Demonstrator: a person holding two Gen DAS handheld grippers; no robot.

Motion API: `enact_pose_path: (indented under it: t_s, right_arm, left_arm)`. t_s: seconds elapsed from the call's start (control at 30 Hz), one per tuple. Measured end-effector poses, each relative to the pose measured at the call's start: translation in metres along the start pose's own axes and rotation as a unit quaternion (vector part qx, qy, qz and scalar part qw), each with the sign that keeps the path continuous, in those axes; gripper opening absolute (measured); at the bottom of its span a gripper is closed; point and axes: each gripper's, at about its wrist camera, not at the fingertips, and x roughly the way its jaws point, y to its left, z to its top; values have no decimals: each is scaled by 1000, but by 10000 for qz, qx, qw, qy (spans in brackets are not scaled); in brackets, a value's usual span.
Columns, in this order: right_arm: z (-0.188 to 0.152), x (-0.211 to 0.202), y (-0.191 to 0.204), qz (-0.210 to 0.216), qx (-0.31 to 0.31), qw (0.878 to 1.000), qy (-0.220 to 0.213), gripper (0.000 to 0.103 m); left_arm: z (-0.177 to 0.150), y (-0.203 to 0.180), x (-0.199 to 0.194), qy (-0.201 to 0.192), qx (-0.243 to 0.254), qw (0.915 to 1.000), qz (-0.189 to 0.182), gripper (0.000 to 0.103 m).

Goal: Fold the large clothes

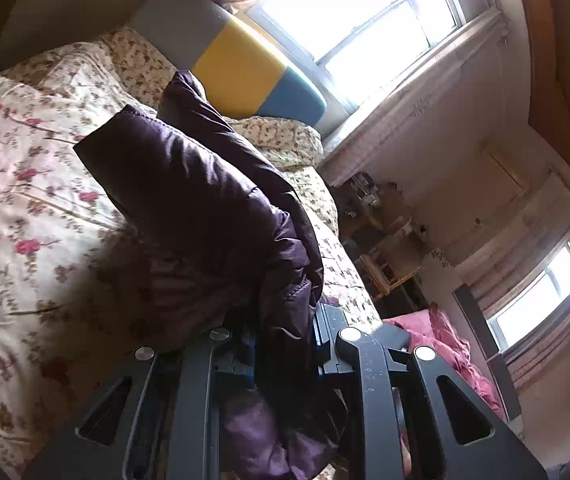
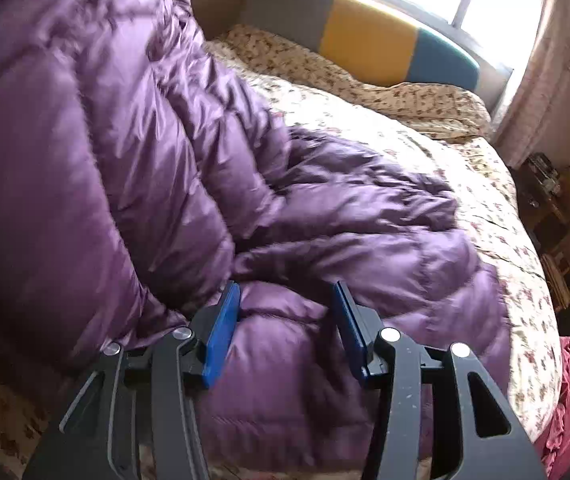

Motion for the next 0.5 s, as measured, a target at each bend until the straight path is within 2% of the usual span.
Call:
enact_pose_path:
  t_s: [0.13,0.3,0.5]
  right_arm:
    - [-2,-17,-24,-127,227,9996,-77,52]
    - [-11,-43,-69,-487,770,9957,-180,53]
    - [-35,-50,-122,-1049,1303,9858,137,53]
  left_arm:
    - [4,-17,21,116,178,9998,42,20]
    - [4,-39,55,356,449,9983,41,20]
    - [-7,-63,114,762,656,9948,189,20]
